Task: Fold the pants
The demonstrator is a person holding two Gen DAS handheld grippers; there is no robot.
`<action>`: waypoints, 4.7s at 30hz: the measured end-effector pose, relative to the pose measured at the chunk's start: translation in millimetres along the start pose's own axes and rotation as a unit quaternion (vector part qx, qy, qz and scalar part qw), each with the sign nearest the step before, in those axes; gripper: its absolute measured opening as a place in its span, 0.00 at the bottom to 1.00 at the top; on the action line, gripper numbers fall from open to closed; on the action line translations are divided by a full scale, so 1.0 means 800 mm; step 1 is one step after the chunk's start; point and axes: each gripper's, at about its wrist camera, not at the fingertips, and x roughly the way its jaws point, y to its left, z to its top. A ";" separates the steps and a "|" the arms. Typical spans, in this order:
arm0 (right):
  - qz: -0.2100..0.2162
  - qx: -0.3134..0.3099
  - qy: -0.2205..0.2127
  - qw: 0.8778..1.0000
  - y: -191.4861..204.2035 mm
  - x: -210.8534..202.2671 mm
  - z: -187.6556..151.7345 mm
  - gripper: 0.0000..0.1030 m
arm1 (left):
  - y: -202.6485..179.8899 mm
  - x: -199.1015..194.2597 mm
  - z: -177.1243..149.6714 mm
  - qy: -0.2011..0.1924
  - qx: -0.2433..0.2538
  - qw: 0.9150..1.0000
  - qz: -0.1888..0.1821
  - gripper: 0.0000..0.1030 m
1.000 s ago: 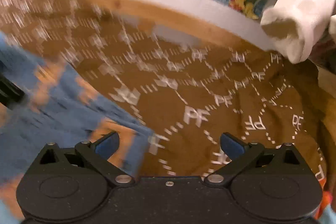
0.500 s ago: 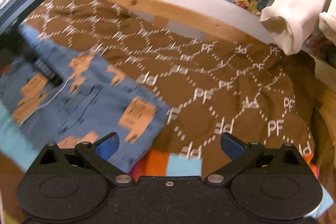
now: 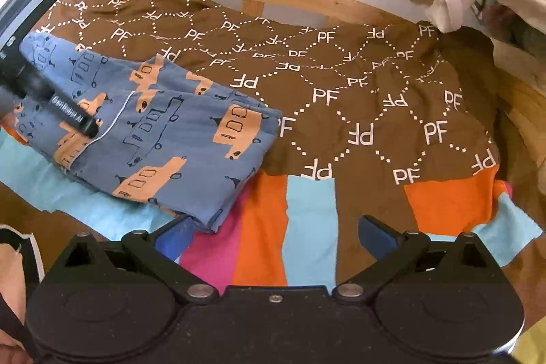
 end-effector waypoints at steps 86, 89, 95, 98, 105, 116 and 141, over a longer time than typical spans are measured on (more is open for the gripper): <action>0.199 -0.192 -0.102 0.955 0.157 0.143 0.122 0.31 | 0.170 -0.046 -0.048 -0.143 -0.094 0.980 0.103 0.13; 0.189 -0.175 -0.101 0.961 0.154 0.143 0.122 0.40 | 0.175 -0.026 -0.053 -0.115 -0.091 0.982 0.123 0.23; 0.202 -0.145 -0.098 0.964 0.129 0.111 0.114 0.55 | 0.180 -0.032 -0.060 -0.129 -0.092 0.977 0.142 0.60; 0.215 -0.135 -0.089 0.963 0.118 0.092 0.101 0.62 | 0.192 -0.029 -0.060 -0.125 -0.096 0.981 0.116 0.60; 0.212 -0.148 -0.067 0.964 0.127 0.091 0.078 0.63 | 0.207 -0.033 -0.058 -0.119 -0.122 0.984 0.059 0.28; 0.202 -0.139 -0.073 0.967 0.112 0.080 0.077 0.65 | 0.158 -0.074 -0.044 -0.141 -0.089 0.983 0.084 0.15; 0.098 0.094 -0.091 0.986 -0.117 0.040 0.038 0.80 | -0.172 -0.092 -0.021 -0.178 0.254 0.945 -0.106 0.36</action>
